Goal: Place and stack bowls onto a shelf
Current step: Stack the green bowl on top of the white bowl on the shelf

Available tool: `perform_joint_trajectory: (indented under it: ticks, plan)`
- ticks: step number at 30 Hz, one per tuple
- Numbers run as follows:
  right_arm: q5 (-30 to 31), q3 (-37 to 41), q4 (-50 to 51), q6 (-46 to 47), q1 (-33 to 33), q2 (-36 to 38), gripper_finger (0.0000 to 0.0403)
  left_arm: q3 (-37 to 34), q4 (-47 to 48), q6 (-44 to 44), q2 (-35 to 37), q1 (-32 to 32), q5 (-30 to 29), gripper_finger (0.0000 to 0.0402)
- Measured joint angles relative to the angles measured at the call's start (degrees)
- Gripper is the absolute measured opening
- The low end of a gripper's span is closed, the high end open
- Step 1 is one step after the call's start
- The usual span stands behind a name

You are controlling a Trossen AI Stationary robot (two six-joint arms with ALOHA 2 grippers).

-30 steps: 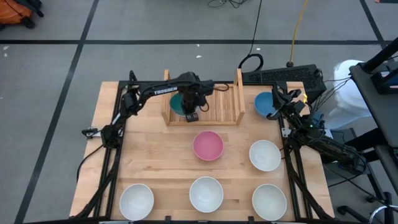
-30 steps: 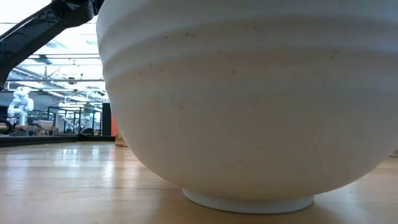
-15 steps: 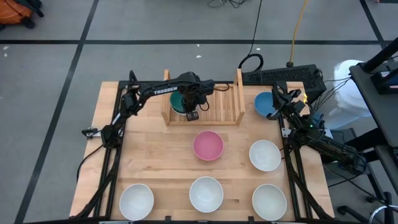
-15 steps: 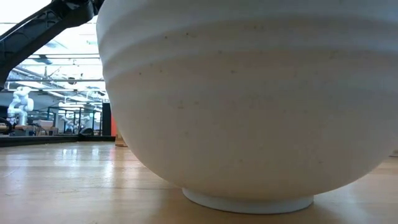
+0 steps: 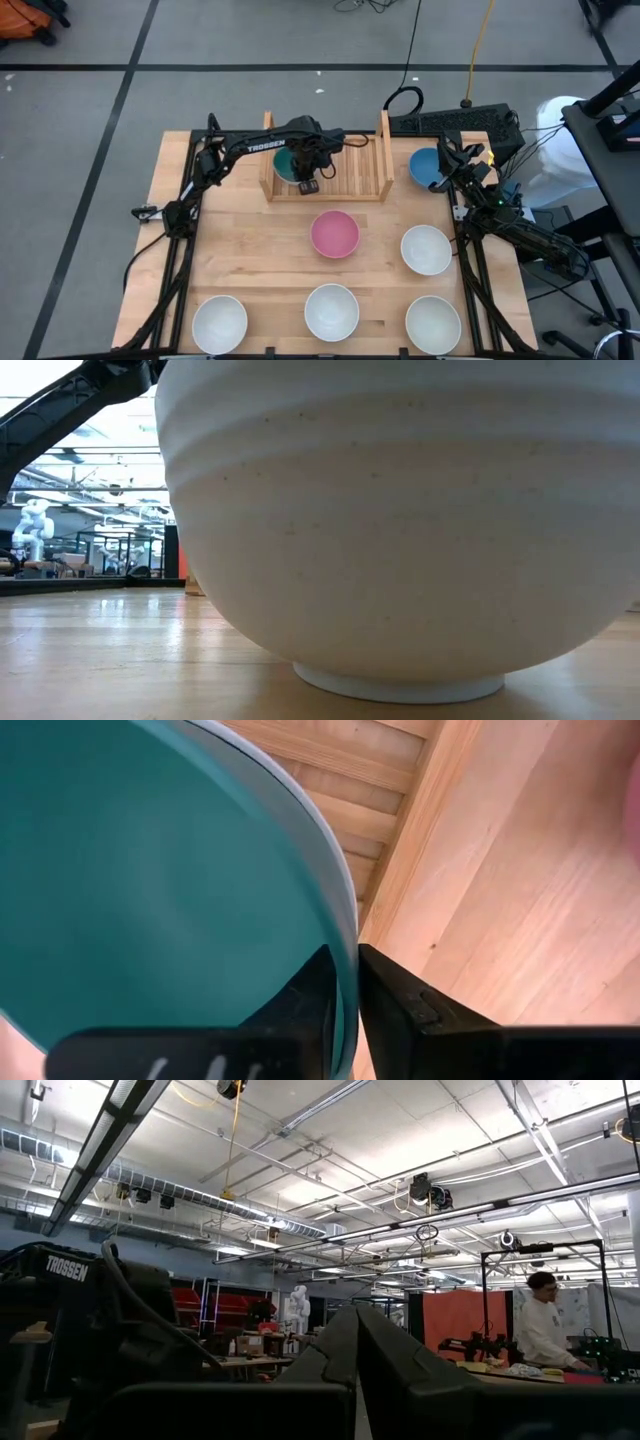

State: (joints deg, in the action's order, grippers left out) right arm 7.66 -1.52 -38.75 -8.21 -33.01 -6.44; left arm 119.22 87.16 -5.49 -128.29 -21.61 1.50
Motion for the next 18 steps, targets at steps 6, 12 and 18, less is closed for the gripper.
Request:
perform_joint_trajectory:
  ticks: [6,12,18]
  plan:
    - [0.0,0.0,0.0,0.0,0.0,0.0,0.0,1.3,3.0,2.2,0.0,-0.4,0.0,0.0052]
    - [-0.2,0.0,0.0,0.0,0.0,0.0,0.0,7.8,2.9,1.9,0.1,-0.4,0.0,0.0053]
    - [-0.2,0.0,0.0,0.0,0.0,0.0,0.0,12.9,2.8,1.1,0.2,-0.4,0.0,0.0053]
